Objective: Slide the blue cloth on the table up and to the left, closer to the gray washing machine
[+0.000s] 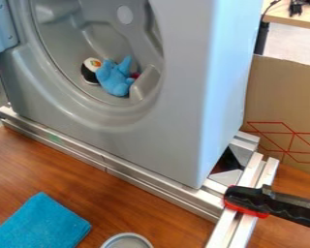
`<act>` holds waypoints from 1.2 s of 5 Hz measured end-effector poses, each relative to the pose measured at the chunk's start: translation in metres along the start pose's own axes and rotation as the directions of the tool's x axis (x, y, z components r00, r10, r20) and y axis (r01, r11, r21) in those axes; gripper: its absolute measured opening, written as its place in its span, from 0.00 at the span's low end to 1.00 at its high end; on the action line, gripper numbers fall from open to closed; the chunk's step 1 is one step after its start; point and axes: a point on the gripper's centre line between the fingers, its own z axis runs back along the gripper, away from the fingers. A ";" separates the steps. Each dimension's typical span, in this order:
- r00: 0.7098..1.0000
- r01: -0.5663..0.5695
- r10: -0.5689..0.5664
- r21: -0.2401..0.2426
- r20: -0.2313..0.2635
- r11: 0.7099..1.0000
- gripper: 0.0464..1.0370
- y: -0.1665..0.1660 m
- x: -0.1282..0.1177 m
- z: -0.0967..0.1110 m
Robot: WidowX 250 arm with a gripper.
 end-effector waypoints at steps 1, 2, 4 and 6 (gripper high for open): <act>1.000 0.000 0.000 -0.009 -0.006 1.000 0.96 -0.002 -0.001 -0.003; 0.998 0.051 -0.050 -0.016 0.039 0.999 0.96 -0.022 0.009 -0.020; 0.985 0.028 -0.021 -0.039 0.169 0.999 0.96 -0.038 0.028 -0.048; 0.978 0.067 -0.046 -0.094 0.205 0.993 0.96 -0.036 0.036 -0.062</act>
